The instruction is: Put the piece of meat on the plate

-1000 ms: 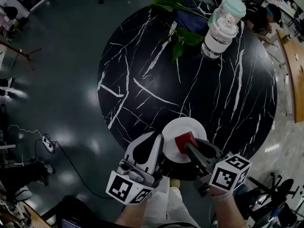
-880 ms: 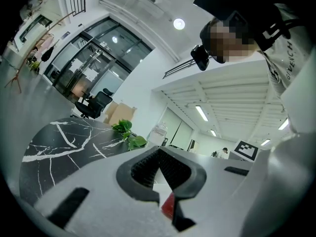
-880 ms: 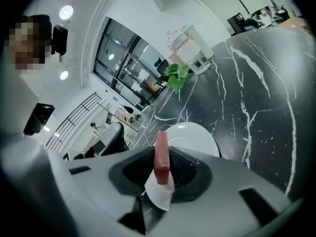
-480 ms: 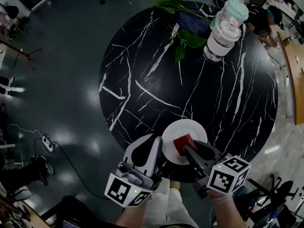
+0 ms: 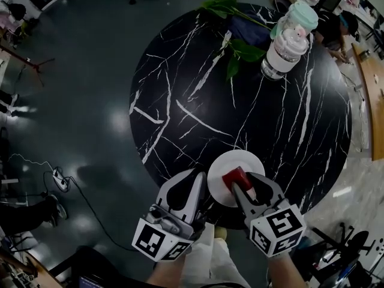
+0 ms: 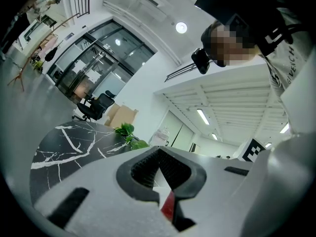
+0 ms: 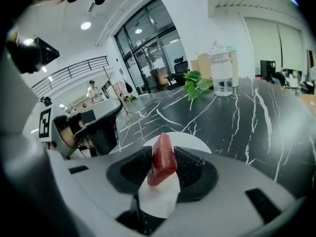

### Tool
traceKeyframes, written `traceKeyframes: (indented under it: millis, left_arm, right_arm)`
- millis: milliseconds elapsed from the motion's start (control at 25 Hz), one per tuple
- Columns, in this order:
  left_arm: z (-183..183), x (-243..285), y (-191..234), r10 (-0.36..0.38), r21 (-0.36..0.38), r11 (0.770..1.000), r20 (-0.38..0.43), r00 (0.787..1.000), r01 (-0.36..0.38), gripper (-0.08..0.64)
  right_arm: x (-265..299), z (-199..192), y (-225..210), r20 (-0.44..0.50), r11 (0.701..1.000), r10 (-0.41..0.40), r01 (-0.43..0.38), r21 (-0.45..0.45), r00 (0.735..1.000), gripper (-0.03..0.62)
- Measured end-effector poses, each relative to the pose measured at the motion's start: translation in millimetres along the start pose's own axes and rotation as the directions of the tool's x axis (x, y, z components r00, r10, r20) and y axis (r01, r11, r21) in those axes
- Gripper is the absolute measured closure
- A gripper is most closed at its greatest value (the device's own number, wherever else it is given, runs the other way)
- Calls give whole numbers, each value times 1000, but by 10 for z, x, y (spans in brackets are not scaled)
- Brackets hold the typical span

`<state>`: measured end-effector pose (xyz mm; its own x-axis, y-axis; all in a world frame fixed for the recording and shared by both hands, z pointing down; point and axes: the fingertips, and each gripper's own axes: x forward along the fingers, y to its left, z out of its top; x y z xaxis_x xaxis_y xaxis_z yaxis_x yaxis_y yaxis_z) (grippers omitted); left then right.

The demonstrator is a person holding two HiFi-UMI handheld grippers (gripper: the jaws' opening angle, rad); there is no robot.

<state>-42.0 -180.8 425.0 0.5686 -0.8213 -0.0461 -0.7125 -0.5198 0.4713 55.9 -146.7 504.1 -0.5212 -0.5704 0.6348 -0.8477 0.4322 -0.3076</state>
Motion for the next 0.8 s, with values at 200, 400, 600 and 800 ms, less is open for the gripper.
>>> traceKeyframes:
  millis: [200, 400, 600, 800]
  left_arm:
    - [-12, -40, 31, 2, -8, 1000, 2, 1000, -2, 552]
    - [-18, -68, 59, 1, -19, 1000, 4, 1000, -1, 552]
    - [-22, -89, 73, 0, -31, 1000, 2, 1000, 0, 552]
    - [-58, -74, 83, -7, -30, 1000, -2, 1000, 7, 552]
  right_arm:
    - [8, 12, -31, 21, 999, -28, 29, -32, 999, 465]
    - [19, 16, -91, 30, 999, -41, 42, -24, 999, 451]
    - [7, 26, -144, 34, 996, -72, 73, -56, 997, 436]
    - [-42, 94, -170, 62, 989, -93, 99, -110, 994, 433]
